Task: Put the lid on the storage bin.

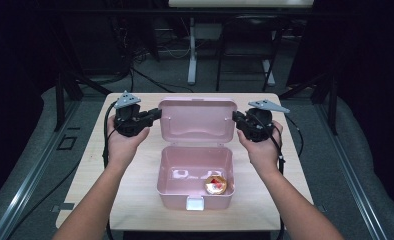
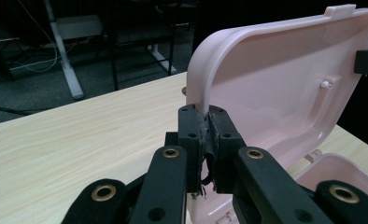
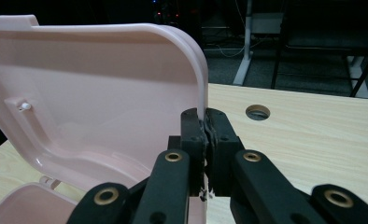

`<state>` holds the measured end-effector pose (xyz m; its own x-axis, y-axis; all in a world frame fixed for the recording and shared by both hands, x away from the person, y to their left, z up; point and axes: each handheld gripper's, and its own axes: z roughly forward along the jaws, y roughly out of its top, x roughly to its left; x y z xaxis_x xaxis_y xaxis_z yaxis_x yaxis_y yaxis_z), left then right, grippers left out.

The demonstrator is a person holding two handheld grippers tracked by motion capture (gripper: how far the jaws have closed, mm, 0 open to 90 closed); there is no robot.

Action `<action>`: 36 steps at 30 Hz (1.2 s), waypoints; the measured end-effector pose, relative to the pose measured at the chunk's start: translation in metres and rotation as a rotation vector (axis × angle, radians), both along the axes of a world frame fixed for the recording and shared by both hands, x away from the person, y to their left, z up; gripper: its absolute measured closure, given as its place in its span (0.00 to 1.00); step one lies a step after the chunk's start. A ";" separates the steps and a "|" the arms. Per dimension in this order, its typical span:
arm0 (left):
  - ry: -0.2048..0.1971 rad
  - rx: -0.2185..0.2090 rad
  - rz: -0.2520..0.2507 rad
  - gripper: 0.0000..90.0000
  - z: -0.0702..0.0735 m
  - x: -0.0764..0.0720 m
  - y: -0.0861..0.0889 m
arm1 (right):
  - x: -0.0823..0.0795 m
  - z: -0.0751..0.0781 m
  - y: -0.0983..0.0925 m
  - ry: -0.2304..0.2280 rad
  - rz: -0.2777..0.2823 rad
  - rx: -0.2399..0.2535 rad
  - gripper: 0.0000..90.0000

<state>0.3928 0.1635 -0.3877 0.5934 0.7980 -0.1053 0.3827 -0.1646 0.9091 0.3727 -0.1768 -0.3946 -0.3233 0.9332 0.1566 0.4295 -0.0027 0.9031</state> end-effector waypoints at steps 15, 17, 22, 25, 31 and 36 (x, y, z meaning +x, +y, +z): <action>-0.005 0.007 -0.017 0.95 0.002 -0.010 0.002 | -0.011 0.002 -0.001 -0.012 0.023 -0.016 0.96; -0.005 0.005 -0.018 0.95 0.003 -0.011 0.003 | -0.013 0.002 -0.001 -0.016 0.026 -0.018 0.96; -0.012 0.012 -0.026 0.95 0.004 -0.015 0.003 | -0.015 0.002 -0.001 -0.026 0.028 -0.025 0.96; -0.014 0.014 -0.026 0.95 0.004 -0.017 0.003 | -0.015 0.002 -0.001 -0.025 0.030 -0.024 0.96; -0.013 0.009 -0.035 0.95 0.003 -0.020 0.006 | -0.019 0.002 -0.001 -0.036 0.043 -0.015 0.94; -0.019 0.023 -0.042 0.95 0.004 -0.026 0.006 | -0.024 0.003 -0.003 -0.040 0.060 -0.010 0.93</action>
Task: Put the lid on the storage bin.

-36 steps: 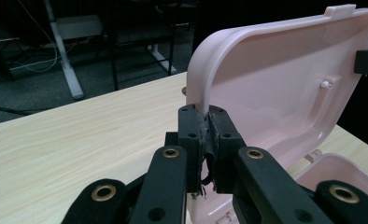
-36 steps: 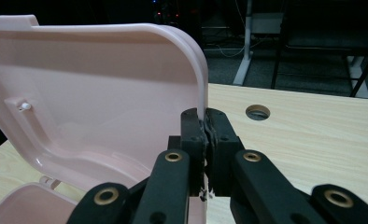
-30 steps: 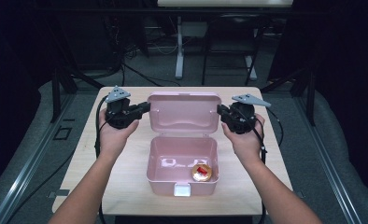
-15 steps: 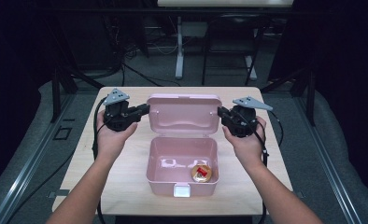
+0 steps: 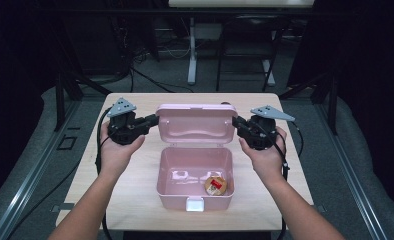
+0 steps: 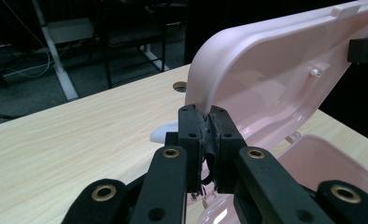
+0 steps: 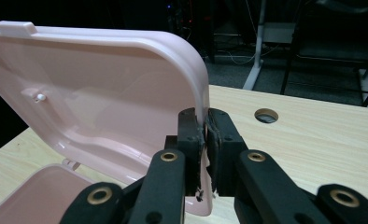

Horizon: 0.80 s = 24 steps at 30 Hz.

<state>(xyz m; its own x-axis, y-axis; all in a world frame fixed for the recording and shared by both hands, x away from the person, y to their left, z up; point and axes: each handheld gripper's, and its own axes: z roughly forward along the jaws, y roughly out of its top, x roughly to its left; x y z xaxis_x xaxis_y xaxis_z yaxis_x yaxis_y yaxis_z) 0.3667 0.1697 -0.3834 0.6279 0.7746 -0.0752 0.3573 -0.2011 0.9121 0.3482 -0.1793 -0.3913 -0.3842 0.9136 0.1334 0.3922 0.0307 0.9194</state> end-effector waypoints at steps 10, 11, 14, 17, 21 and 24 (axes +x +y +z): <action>0.015 0.000 -0.008 0.94 0.001 -0.010 0.001 | -0.015 0.001 -0.003 -0.007 0.033 -0.004 0.91; 0.015 0.001 -0.008 0.94 0.001 -0.011 0.001 | -0.016 0.000 -0.004 -0.008 0.036 -0.005 0.91; 0.017 0.000 -0.013 0.94 0.001 -0.014 0.001 | -0.019 0.000 -0.005 -0.012 0.044 0.001 0.91; 0.015 -0.003 -0.018 0.93 0.000 -0.017 0.002 | -0.023 -0.001 -0.006 -0.017 0.056 0.002 0.91; 0.013 -0.009 -0.021 0.92 -0.001 -0.020 0.002 | -0.025 -0.002 -0.007 -0.019 0.064 0.005 0.90; 0.020 -0.004 -0.032 0.92 -0.001 -0.024 0.004 | -0.029 -0.003 -0.007 -0.024 0.072 0.004 0.89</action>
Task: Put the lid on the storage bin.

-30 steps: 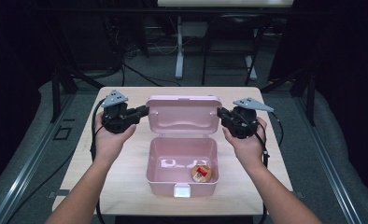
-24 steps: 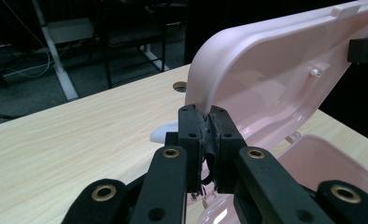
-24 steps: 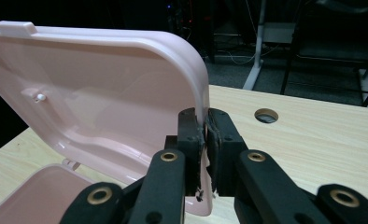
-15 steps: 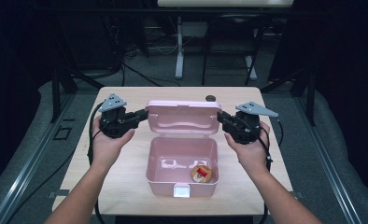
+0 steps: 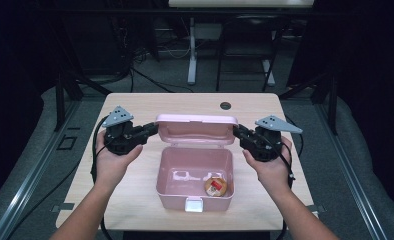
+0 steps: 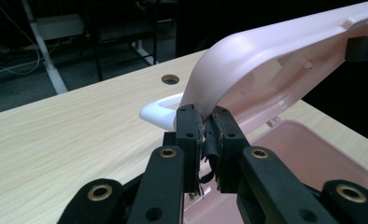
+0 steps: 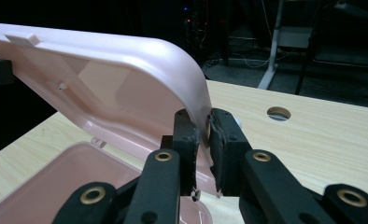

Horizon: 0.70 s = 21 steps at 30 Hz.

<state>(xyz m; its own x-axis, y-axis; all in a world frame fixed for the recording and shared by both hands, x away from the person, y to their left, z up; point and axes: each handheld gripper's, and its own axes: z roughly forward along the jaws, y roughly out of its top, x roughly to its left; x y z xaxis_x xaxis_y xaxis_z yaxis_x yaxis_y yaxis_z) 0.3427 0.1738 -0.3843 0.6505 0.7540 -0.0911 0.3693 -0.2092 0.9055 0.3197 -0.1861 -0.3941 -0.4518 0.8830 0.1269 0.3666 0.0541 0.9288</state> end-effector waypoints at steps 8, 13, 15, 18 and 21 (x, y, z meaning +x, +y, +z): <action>-0.011 0.006 0.007 0.92 -0.001 -0.010 0.003 | -0.005 -0.002 0.001 -0.010 0.020 -0.007 0.89; -0.007 -0.002 -0.002 0.92 -0.001 -0.014 0.007 | -0.008 -0.003 0.005 -0.015 0.027 -0.009 0.89; -0.011 -0.005 -0.001 0.92 -0.002 -0.014 0.007 | -0.009 -0.003 0.005 -0.020 0.024 -0.007 0.89; -0.016 -0.005 -0.007 0.92 -0.003 -0.018 0.008 | -0.012 -0.005 0.005 -0.022 0.029 -0.007 0.87; -0.016 -0.007 -0.011 0.91 -0.002 -0.020 0.010 | -0.014 -0.005 0.004 -0.017 0.046 -0.005 0.86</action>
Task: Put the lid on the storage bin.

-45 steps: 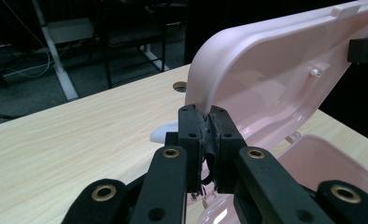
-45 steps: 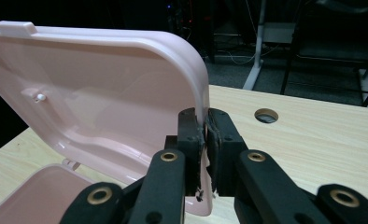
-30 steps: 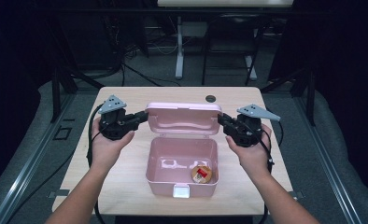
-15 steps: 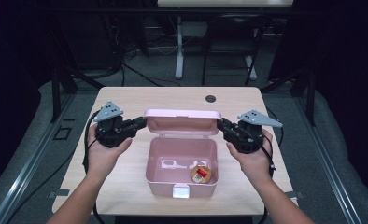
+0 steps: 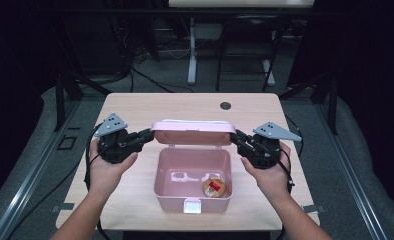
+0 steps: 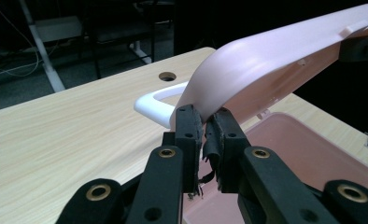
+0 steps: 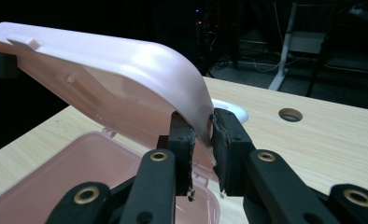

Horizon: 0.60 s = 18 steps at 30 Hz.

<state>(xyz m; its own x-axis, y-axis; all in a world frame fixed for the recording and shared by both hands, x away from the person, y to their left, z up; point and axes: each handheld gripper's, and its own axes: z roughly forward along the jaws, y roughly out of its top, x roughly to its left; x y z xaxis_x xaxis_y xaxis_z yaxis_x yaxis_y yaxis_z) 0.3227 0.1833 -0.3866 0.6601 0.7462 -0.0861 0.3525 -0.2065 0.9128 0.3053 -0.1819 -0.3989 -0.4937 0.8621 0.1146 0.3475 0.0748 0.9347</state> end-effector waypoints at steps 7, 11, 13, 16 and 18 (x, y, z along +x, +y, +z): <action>-0.010 0.015 -0.010 0.90 0.004 -0.011 0.001 | -0.008 -0.002 -0.004 0.010 0.023 0.016 0.85; -0.015 0.017 -0.014 0.90 0.002 -0.016 0.002 | -0.012 -0.005 -0.005 0.014 0.031 0.028 0.86; -0.016 0.016 -0.016 0.90 0.001 -0.018 0.002 | -0.014 -0.006 -0.006 0.018 0.034 0.034 0.86; -0.013 0.020 -0.022 0.90 0.001 -0.020 0.003 | -0.017 -0.008 -0.007 0.020 0.038 0.034 0.86; -0.007 0.019 -0.026 0.90 0.000 -0.022 0.004 | -0.017 -0.009 -0.007 0.021 0.038 0.035 0.86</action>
<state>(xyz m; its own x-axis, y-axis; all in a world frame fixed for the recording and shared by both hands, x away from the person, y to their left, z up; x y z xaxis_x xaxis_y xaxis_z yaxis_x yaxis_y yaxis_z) 0.3010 0.1871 -0.3866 0.6800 0.7301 -0.0670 0.3401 -0.2331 0.9110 0.2879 -0.1888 -0.4080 -0.5234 0.8379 0.1546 0.3646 0.0563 0.9295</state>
